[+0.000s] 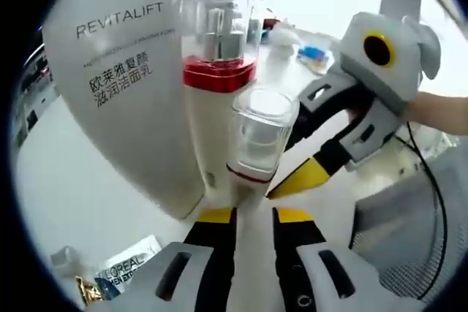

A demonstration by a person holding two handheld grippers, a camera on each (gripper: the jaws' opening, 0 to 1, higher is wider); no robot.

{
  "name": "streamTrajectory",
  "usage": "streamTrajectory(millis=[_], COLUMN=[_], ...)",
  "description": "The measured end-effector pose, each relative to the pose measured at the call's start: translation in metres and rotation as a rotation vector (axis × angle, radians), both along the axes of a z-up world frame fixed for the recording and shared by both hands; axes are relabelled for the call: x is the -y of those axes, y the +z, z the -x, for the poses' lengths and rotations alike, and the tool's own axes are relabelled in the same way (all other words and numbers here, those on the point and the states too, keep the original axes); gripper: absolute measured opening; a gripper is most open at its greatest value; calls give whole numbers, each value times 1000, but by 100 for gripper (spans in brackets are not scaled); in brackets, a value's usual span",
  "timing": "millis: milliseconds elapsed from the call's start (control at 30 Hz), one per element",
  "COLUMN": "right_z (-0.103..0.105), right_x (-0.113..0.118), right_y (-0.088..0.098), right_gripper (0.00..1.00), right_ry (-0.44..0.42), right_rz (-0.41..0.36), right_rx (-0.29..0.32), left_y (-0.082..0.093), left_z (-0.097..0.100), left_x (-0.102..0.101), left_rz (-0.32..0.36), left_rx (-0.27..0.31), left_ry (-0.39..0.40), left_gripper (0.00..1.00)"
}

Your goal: Arrange the skincare products in the storage area until every visible bottle or jar stands upright without overlapping.

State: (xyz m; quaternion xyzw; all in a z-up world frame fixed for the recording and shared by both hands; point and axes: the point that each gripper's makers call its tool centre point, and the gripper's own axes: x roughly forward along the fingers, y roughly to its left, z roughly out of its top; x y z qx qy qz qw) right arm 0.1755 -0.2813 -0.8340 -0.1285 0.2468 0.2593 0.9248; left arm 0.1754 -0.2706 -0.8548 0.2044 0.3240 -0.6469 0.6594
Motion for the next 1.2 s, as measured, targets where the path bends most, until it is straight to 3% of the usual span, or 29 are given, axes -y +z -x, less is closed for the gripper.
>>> streamTrajectory(millis=[533, 867, 1200], right_z=[6, 15, 21], right_x=[2, 4, 0], right_y=[4, 19, 46], right_gripper=[20, 27, 40], right_ry=[-36, -114, -191], right_rz=[1, -11, -23], right_rx=[2, -5, 3], left_y=[5, 23, 55], left_z=[8, 3, -16], left_x=[-12, -36, -74], left_rz=[-11, 22, 76], left_rx=[9, 15, 12], left_ry=[-16, 25, 139], left_gripper=[16, 20, 27])
